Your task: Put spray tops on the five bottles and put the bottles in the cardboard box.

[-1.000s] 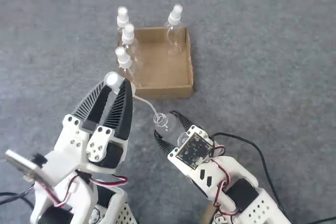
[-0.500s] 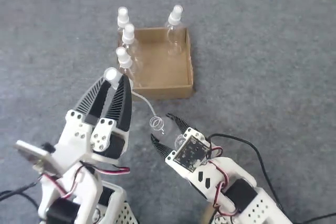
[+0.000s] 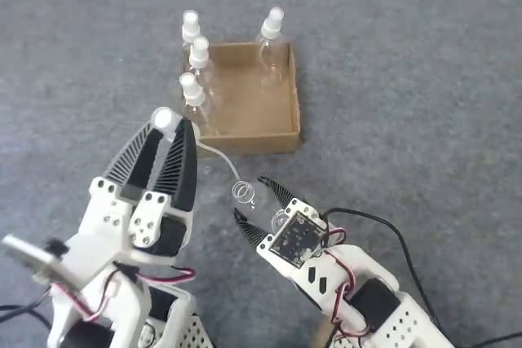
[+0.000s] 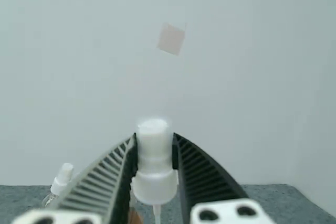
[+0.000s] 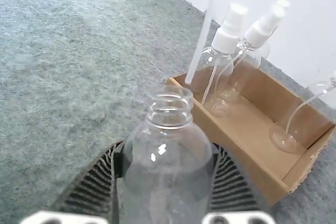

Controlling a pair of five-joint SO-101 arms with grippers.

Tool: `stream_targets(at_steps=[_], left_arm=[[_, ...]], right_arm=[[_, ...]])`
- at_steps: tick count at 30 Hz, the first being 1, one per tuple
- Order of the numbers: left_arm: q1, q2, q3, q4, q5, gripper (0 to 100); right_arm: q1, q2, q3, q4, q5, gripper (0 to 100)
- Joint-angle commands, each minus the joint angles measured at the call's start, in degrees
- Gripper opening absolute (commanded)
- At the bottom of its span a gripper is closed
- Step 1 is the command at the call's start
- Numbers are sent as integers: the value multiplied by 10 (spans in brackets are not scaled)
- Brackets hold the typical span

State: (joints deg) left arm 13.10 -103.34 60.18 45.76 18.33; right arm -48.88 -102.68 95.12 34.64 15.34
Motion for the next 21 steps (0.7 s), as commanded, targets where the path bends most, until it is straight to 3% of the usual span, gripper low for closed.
stream_targets(at_steps=[1, 13, 21], left_arm=[[-4, -11, -44, 2, 4, 15], [-4, -11, -47, 63, 4, 16], [19, -11, -17, 60, 4, 16]], right_arm=[[-4, -8, 14, 1, 11, 38], [-4, -8, 14, 1, 10, 38], [-4, -8, 14, 1, 11, 38]])
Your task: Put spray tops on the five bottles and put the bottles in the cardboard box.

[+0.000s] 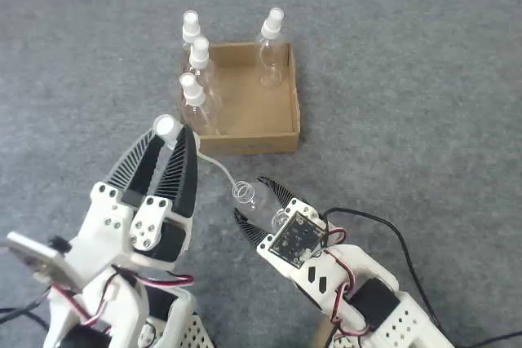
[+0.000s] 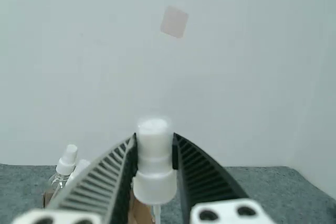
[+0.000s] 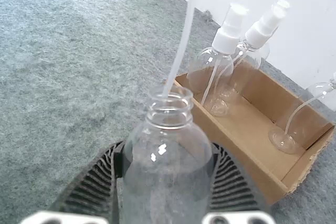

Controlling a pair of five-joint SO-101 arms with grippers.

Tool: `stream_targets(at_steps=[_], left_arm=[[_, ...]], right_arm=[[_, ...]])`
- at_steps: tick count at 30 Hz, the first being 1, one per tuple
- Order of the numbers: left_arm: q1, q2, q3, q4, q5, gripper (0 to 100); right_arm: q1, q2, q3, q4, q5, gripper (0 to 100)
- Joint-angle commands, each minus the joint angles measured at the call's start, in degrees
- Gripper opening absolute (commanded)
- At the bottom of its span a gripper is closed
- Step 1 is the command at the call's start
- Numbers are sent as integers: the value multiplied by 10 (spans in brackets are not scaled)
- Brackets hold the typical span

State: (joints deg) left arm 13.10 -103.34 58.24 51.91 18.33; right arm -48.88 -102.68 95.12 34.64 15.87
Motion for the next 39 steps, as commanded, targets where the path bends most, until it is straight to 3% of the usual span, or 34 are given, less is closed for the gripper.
stream_targets(at_steps=[1, 8, 13, 17, 23, 35, 39], left_arm=[[30, -11, 7, -2, 2, 16], [108, -11, 38, -3, -46, 16], [127, -10, 52, -3, -63, 16], [124, -10, 64, -1, -63, 29], [123, -10, 64, 18, -61, 149], [120, -10, 51, 21, -62, 152], [43, -11, 39, 18, -58, 151]], right_arm=[[-4, -8, 14, 1, 6, 38], [15, -9, 14, -3, 3, 38], [27, -9, 14, -19, 3, 37], [27, -9, 14, -20, 3, 37], [27, -9, 14, -20, 3, 37], [27, -9, 14, -20, 3, 37], [27, -9, 14, -20, 3, 37]])
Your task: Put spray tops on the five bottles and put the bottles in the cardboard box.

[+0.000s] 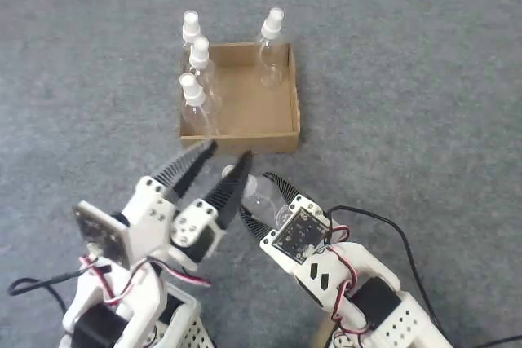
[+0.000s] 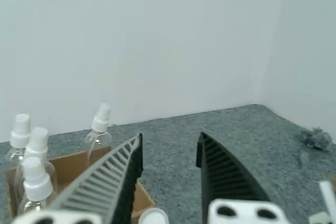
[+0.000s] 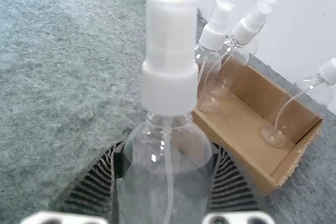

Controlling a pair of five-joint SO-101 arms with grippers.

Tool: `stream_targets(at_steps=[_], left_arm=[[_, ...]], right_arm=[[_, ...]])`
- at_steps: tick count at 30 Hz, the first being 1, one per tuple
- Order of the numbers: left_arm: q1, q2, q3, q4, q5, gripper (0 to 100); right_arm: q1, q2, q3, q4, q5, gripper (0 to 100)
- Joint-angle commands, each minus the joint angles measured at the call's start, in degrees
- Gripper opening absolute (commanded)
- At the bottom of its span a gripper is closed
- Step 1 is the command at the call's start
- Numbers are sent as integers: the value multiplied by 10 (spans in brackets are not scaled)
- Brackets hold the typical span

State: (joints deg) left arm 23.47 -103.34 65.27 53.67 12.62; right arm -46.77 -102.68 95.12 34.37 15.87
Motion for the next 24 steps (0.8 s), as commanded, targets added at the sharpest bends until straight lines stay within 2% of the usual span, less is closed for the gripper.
stream_targets(at_steps=[1, 5, 15, 18, 24], left_arm=[[-80, -11, -33, 0, 7, 151], [-124, -11, -36, -1, 45, 110], [-123, -9, 10, -26, 34, 73], [-110, -9, 43, -25, 10, 73], [-75, -9, 97, -27, 5, 73]], right_arm=[[6, -9, 14, -17, 3, 37], [6, -9, 14, -17, 3, 37], [6, -15, 14, -17, 3, 37], [5, -15, 14, -17, 3, 37], [4, -15, 14, -17, 3, 37]])
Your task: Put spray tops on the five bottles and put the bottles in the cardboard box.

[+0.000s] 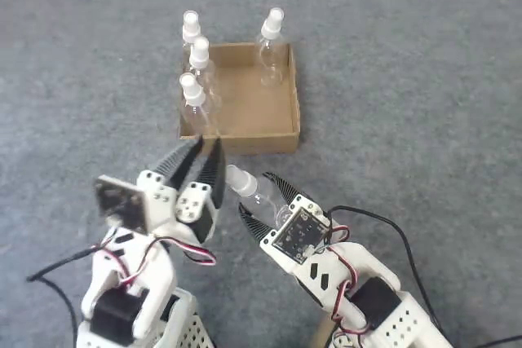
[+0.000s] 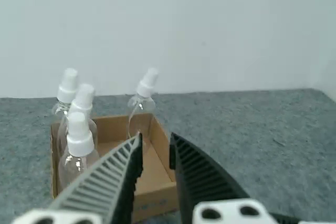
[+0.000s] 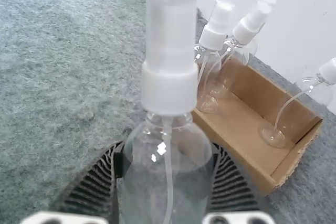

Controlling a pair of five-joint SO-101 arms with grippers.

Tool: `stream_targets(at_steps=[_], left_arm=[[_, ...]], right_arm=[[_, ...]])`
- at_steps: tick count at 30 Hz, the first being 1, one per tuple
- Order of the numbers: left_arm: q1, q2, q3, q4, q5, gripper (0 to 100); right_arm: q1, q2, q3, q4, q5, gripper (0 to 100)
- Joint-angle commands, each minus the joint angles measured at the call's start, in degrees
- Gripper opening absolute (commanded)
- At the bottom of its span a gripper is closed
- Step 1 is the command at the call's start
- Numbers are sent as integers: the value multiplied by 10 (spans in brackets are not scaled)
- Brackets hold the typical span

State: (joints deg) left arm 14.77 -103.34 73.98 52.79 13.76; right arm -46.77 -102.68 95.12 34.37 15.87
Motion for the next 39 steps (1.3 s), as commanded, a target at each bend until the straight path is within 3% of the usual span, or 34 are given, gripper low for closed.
stream_targets(at_steps=[1, 17, 29, 39], left_arm=[[13, -9, 16, -18, -6, 73], [127, -9, 29, 25, -79, 73], [62, -10, -29, 25, -76, 73], [94, -10, -29, 56, -85, 76]], right_arm=[[4, -15, 14, -17, 3, 37], [6, -15, 14, -18, 3, 37], [6, -15, 14, -18, 3, 37], [7, -15, 14, -18, 3, 37]])
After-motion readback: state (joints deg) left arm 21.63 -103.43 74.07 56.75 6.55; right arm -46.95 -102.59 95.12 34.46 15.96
